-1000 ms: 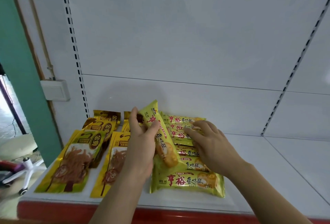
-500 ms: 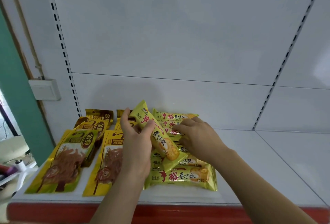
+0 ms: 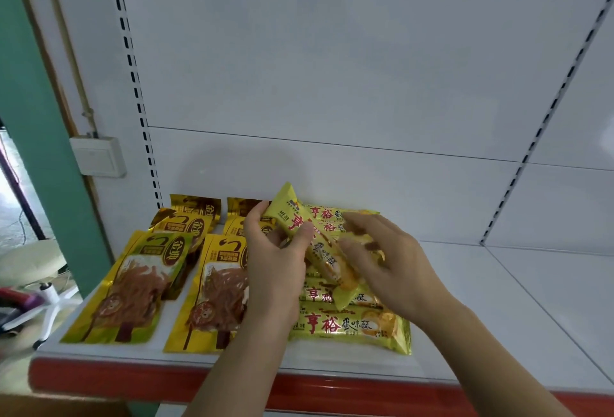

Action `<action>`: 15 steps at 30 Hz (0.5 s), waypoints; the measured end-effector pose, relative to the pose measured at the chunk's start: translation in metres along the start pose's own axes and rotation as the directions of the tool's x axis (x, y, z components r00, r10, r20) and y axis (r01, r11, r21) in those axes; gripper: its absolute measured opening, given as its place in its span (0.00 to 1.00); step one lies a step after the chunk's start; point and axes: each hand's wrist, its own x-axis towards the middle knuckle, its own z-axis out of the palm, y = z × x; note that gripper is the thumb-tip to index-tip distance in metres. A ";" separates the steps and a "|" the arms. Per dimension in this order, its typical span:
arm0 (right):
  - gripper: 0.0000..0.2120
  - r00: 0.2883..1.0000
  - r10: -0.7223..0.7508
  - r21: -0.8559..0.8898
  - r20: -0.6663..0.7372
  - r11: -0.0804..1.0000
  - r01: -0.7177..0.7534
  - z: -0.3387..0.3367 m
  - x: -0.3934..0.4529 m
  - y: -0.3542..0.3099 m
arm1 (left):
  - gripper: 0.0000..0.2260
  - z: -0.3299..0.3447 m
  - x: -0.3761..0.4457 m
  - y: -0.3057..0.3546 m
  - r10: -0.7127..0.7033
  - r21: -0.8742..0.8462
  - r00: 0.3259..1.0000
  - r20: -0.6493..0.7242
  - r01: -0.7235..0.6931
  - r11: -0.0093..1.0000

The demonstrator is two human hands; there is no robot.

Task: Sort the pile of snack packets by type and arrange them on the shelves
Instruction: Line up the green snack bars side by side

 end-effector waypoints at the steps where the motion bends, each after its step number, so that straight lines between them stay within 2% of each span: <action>1: 0.23 0.999 -0.049 -0.066 0.018 0.997 0.051 0.001 -0.005 -0.008 | 0.27 0.004 -0.002 -0.001 0.001 -0.014 1.000 0.003 -0.001 1.000; 3: 0.24 0.987 -0.161 -0.270 0.018 0.949 0.160 0.004 -0.012 -0.011 | 0.25 0.011 -0.006 -0.001 -0.008 -0.053 1.000 0.015 0.009 0.999; 5: 0.23 0.985 -0.174 -0.346 -0.009 0.924 0.160 -0.002 -0.013 -0.002 | 0.19 0.011 -0.009 0.000 -0.014 -0.033 1.000 0.021 0.014 0.999; 6: 0.23 0.986 -0.165 -0.347 -0.009 0.926 0.152 -0.008 -0.012 0.005 | 0.15 0.008 -0.008 0.002 0.014 0.062 1.000 0.021 -0.015 0.998; 7: 0.23 0.988 -0.156 -0.344 0.011 0.927 0.151 -0.014 -0.012 0.013 | 0.11 0.003 -0.006 0.002 0.080 0.236 0.996 0.028 -0.085 0.968; 8: 0.23 0.985 -0.167 -0.342 0.050 0.923 0.174 -0.018 -0.012 0.022 | 0.10 -0.002 -0.004 0.003 0.168 0.430 0.985 0.051 -0.173 0.886; 9: 0.21 0.978 -0.182 -0.339 0.104 0.918 0.207 -0.021 -0.011 0.028 | 0.10 -0.008 -0.002 0.002 0.256 0.592 0.963 0.088 -0.257 0.763; 11: 0.19 0.957 -0.202 -0.349 0.210 0.899 0.266 -0.015 -0.009 0.035 | 0.14 -0.017 0.001 -0.001 0.360 0.764 0.914 0.187 -0.366 0.531; 13: 0.19 0.940 -0.215 -0.363 0.266 0.881 0.304 0.000 -0.010 0.037 | 0.18 -0.019 0.001 -0.006 0.315 0.854 0.903 0.292 -0.395 0.339; 15: 0.19 0.953 -0.181 -0.378 0.244 0.887 0.265 0.011 -0.013 0.037 | 0.19 -0.020 -0.001 -0.012 0.219 0.887 0.906 0.361 -0.406 0.218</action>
